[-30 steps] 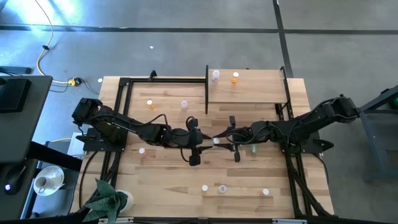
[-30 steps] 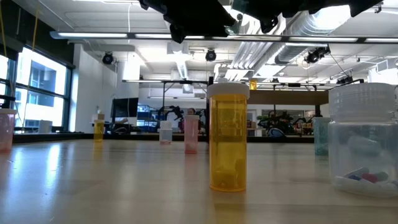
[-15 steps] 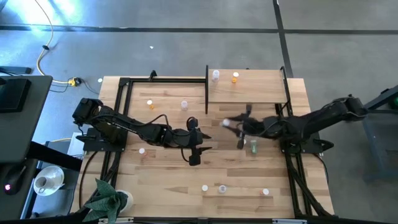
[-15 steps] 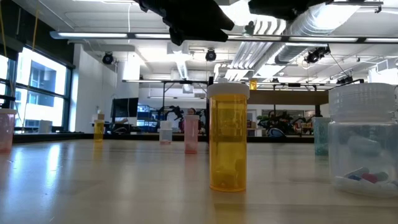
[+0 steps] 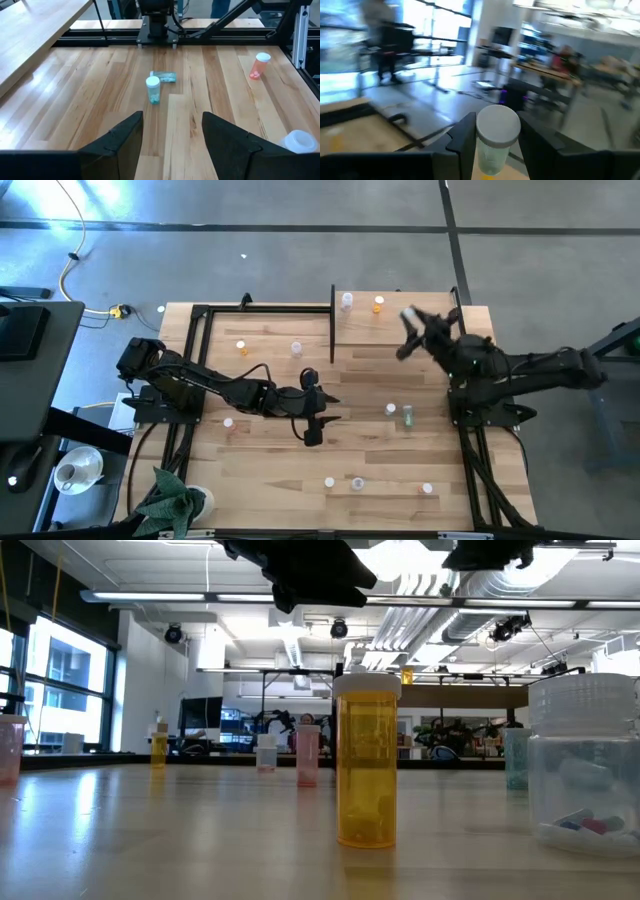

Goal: Pick and place medicine bottles onto shelf by color
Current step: Put the bottom left blue pill bottle on the shelf

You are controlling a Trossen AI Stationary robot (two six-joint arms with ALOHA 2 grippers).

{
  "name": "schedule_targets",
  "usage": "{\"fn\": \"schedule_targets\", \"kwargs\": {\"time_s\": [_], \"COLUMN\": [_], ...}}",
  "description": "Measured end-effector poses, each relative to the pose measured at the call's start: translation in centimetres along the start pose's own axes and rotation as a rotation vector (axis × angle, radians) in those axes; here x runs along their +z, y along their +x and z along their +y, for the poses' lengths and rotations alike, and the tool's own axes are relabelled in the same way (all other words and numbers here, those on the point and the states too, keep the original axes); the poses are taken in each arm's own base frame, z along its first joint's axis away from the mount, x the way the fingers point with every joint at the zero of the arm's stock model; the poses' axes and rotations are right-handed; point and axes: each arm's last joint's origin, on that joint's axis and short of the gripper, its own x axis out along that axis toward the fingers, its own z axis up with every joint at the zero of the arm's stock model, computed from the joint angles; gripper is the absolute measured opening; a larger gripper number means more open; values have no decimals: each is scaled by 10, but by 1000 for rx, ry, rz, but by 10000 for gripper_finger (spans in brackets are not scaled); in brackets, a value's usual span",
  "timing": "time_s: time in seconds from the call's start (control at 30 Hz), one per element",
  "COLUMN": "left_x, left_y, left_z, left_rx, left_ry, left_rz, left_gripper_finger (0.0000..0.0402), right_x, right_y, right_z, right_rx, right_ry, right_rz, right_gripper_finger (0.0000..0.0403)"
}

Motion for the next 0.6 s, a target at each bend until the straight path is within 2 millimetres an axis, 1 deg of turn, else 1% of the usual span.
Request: {"fn": "schedule_targets", "kwargs": {"time_s": [0.13, 0.33, 0.47, 0.6], "left_x": [0, 0, 0, 0], "left_y": [0, 0, 0, 0], "left_z": [0, 0, 0, 0], "left_rx": [0, 0, 0, 0], "left_ry": [0, 1, 1, 1], "left_rz": [0, 0, 0, 0], "left_gripper_finger": [191, 191, 191, 191], "right_x": [-8, -31, -44, -54], "right_y": [15, 34, 42, 46], "right_z": [-20, -41, -54, -63], "right_rx": [-137, -242, -344, -355], "right_ry": [79, 164, 204, 248], "right_rz": [54, 181, 253, 322], "right_gripper_finger": [123, 123, 123, 123]}}
